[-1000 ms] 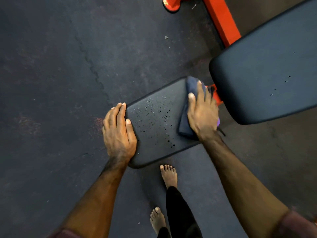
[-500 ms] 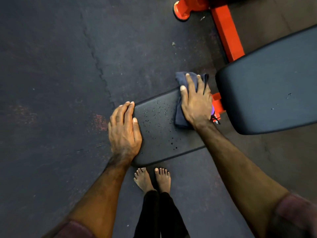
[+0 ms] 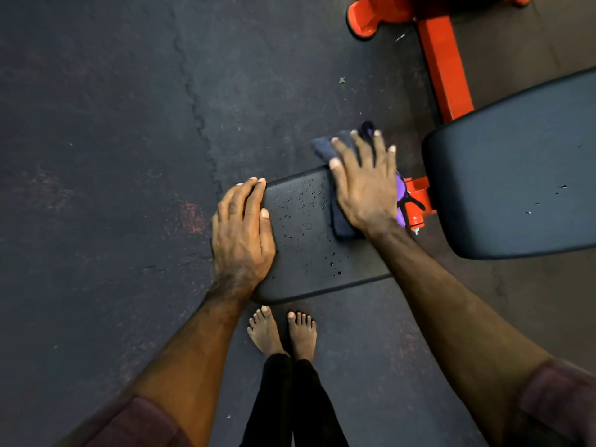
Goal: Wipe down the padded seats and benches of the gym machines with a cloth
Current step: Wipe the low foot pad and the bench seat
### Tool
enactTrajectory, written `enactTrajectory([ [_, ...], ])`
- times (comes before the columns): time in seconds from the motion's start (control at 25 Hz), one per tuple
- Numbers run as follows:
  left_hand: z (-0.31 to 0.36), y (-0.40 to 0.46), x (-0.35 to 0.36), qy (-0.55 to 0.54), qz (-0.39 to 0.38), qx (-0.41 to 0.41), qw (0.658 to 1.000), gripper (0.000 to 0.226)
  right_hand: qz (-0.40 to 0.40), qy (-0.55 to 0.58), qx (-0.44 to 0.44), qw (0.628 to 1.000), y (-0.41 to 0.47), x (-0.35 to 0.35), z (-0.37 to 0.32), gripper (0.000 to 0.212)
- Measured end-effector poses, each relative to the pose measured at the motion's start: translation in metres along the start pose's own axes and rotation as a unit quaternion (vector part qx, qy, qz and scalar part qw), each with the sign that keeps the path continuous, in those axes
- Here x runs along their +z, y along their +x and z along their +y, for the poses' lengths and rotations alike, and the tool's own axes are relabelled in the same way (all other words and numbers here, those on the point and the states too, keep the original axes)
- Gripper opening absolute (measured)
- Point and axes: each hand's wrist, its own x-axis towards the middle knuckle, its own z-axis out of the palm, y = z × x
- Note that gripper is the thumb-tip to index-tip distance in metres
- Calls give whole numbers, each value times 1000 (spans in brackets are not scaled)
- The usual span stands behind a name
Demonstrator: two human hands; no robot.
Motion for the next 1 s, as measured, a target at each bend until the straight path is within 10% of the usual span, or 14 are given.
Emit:
enactTrajectory([
  [0.12,3,1,-3,2,-6,-10,1000,50,-19,0,-94,995,-58,-6,20,55],
  [0.36,0,2,-1,7,-4,-7,1000,50,19,12,119,993,5,3,-23,59],
  [0.56,3,2,-4,9,-16,-12,1000,51,-21,-17,-100,995,-73,-4,17,58],
  [0.8,1,2,-2,5,-4,-8,1000,51,36,22,176,983,-12,6,-13,59],
  [1.0,3,2,-3,2,-4,-11,1000,51,-10,-14,-36,999,-97,2,3,58],
])
